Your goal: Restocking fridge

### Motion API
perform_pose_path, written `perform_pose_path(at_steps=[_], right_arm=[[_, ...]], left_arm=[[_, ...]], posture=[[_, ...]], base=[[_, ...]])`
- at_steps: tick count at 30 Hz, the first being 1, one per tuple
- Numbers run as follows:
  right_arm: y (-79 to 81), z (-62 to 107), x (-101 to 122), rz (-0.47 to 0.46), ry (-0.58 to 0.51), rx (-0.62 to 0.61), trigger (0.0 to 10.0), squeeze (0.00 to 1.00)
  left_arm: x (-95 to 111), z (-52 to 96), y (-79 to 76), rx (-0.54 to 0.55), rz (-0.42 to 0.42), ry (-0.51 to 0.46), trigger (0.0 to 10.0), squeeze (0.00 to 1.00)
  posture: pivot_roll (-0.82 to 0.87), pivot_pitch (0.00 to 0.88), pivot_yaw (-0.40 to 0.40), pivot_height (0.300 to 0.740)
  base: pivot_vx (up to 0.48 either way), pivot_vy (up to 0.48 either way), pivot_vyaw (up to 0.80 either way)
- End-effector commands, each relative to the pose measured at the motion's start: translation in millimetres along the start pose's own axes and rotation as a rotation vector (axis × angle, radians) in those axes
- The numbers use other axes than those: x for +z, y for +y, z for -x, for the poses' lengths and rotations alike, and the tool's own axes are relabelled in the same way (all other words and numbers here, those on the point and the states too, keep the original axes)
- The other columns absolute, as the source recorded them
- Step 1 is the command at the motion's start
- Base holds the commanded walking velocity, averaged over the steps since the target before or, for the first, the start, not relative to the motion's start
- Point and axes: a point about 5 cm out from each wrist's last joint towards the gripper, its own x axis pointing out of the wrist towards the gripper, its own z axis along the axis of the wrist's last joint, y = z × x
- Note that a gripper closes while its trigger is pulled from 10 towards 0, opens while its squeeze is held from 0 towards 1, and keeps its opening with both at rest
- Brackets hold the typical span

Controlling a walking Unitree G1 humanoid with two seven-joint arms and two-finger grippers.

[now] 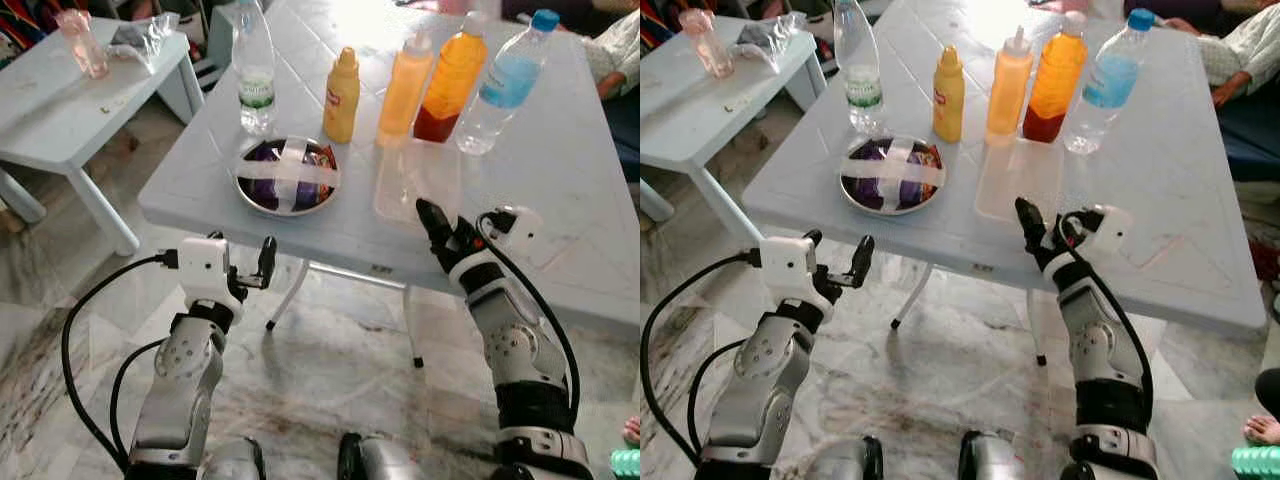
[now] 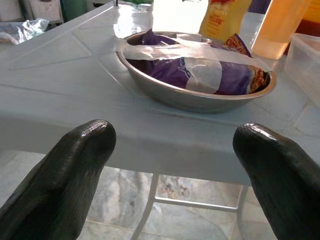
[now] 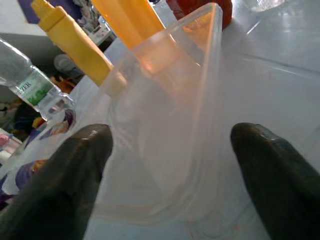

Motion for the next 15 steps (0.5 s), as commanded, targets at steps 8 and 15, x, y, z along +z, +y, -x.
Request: perform_pose_path(at_steps=[8,15], right_arm=[[6.4,-5.7,0.0,-0.038,-0.001,0.03,1.5,0.0],[4.6,-5.9,-3.9,-0.052,0.015,0.009,0.9,0.0]], left_arm=[[0.7,-0.1,0.3,0.005,-0.025,0.003,10.0,0.0],[0.7,0.5,2.4,0.013,-0.038,0.004,10.0,0.0]], posture=[[0.14,0.158,-0.046,0.74],[0.14,0.157,-0.047,0.74]], base=[[0.0,0.0,0.0],[0.0,0.0,0.0]])
